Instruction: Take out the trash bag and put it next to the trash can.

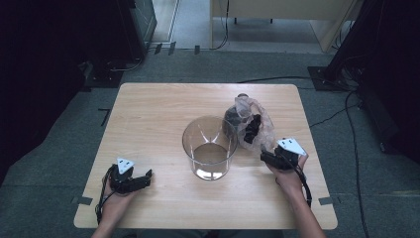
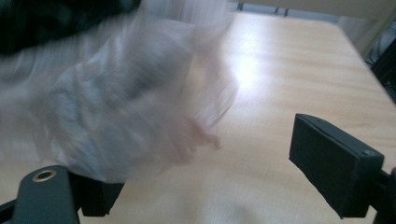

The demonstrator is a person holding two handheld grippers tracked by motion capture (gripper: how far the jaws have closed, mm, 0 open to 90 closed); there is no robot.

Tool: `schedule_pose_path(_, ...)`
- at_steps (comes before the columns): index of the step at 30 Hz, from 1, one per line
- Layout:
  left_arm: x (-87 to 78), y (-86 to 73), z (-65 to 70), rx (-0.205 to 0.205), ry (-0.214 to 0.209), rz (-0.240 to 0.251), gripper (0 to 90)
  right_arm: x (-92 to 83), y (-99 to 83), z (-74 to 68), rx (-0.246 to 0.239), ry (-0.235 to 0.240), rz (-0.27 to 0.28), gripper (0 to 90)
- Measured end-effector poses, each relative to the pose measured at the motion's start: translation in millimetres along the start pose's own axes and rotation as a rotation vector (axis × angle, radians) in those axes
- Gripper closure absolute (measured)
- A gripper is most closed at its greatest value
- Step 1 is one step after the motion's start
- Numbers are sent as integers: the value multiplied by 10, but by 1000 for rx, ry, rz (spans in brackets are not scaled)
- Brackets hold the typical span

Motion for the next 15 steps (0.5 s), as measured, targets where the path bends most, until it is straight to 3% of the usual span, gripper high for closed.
schedule_pose_path(5,1,0,1,-1,0,1,130,-40,-70,9,-10,21,-42,159)
schedule_pose_path(7,-1,-2,0,0,-1,0,130,-114,-99,33,21,35,-62,159)
schedule_pose_path(11,-1,-2,0,0,-1,0,130,-193,-198,49,6,27,-91,159)
schedule_pose_path(15,-1,-2,0,0,-1,0,130,-305,-263,131,38,17,-98,155)
Point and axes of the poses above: each handheld gripper's, and its own axes: x roughly forward along the jaws, y roughly out of its top, z roughly to its right, the point moved 1 cm from there along x, roughly forward along the jaws, and after that the axes turned 2 degrees about -z, right-handed, at the moved point
